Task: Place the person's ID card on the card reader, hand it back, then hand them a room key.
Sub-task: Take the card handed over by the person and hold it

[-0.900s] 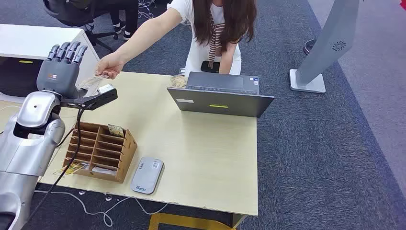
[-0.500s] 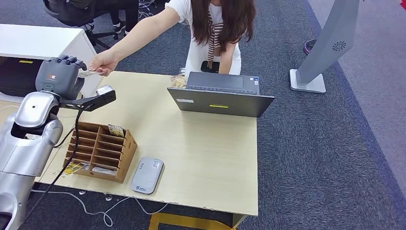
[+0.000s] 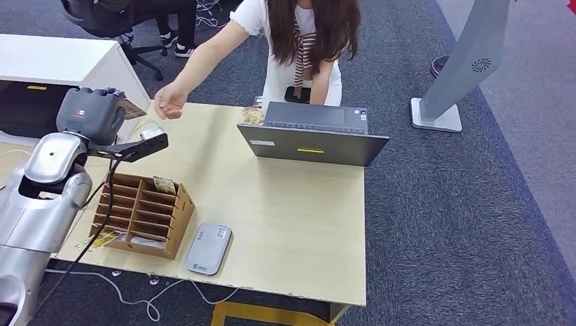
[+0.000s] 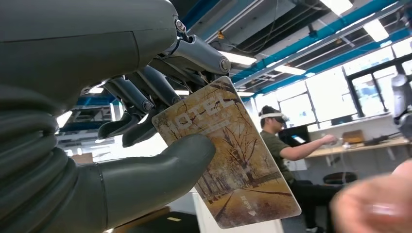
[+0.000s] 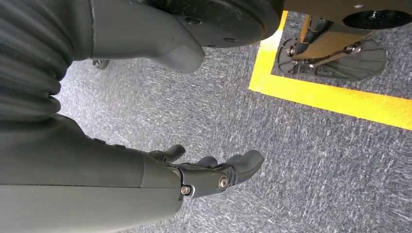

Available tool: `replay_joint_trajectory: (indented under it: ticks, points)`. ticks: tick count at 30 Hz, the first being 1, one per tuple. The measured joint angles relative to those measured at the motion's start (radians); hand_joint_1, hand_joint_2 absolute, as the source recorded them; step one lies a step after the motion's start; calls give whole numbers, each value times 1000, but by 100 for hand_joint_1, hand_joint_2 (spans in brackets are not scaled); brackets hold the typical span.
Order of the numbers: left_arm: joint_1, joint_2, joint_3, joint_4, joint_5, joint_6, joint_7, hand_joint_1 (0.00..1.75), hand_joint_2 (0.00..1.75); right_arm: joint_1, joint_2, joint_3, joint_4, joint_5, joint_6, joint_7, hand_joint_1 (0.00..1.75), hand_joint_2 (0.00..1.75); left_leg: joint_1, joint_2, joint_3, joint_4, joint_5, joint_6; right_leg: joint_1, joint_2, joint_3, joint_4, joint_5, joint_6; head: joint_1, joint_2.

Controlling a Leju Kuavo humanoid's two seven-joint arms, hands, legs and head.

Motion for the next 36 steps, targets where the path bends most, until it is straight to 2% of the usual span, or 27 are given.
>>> replay_joint_trajectory:
  ticks: [8,14,18,21,26,36]
  points:
    - [183,-75,-21,-181,-20,170,-50,175,175,0,4,0,1,1,-3,-2,0,175,-1,0,0,0,-1,0,0,0,0,-1,0,0,0,0]
    - [199,-83,-28,-197,-27,178,-50,175,175,0,5,0,1,1,-5,-2,0,175,-1,0,0,0,-1,0,0,0,0,-1,0,0,0,0]
    - [288,-134,-87,-285,-55,198,-49,175,175,0,13,-1,2,0,-15,-3,0,175,0,0,0,0,-1,1,0,0,0,-1,0,0,0,0]
    - [362,-167,-142,-346,-79,151,-28,175,175,1,17,-3,4,-9,-25,-6,0,175,0,0,0,0,-1,1,0,0,0,-1,0,0,0,0]
    - [460,-173,-173,-359,-110,109,27,175,175,2,21,-7,4,-22,-30,-7,0,175,0,0,0,0,-1,1,0,1,0,-1,0,0,0,0]
    - [540,-161,-181,-350,-90,36,57,175,175,2,23,-9,4,-20,-32,1,0,175,0,0,-1,0,-1,1,0,0,0,-1,0,0,0,0]
